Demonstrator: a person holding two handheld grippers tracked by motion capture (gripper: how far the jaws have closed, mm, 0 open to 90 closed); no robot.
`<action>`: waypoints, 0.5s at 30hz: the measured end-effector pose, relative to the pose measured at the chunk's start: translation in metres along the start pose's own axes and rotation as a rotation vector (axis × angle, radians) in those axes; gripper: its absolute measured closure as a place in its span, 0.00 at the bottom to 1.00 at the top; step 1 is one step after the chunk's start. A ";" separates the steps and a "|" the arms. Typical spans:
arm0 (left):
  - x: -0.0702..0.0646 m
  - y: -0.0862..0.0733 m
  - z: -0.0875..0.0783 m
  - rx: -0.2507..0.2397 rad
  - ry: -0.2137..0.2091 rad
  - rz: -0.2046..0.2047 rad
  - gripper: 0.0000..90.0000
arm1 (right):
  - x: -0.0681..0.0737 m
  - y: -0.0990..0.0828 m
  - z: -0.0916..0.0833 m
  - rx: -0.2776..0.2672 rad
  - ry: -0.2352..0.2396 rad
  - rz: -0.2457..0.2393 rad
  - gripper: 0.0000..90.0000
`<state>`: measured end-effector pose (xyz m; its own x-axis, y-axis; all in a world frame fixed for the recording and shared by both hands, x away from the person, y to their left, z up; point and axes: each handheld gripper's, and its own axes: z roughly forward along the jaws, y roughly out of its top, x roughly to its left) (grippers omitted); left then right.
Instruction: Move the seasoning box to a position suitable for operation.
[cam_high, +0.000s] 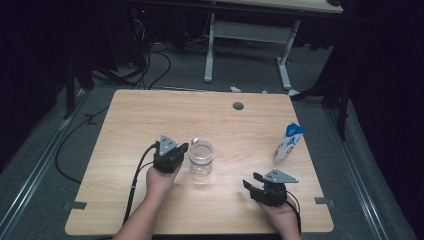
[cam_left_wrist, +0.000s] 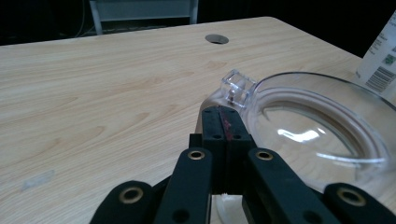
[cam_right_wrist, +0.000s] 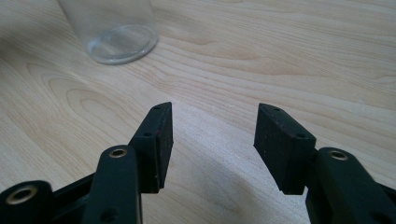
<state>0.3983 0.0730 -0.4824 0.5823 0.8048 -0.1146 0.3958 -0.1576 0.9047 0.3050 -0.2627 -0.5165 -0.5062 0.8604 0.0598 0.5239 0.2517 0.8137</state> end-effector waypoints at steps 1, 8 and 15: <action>-0.001 0.000 0.001 -0.003 -0.003 0.000 1.00 | 0.000 0.000 0.000 0.000 0.001 0.004 0.53; -0.011 -0.004 -0.006 -0.005 -0.032 0.013 1.00 | -0.002 -0.001 -0.003 -0.008 -0.015 0.004 0.53; -0.022 -0.011 -0.017 -0.029 -0.067 0.015 1.00 | -0.002 -0.001 -0.003 -0.007 -0.018 0.005 0.53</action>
<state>0.3692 0.0663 -0.4827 0.6345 0.7625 -0.1268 0.3665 -0.1523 0.9179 0.3032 -0.2658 -0.5159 -0.4910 0.8695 0.0534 0.5214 0.2441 0.8177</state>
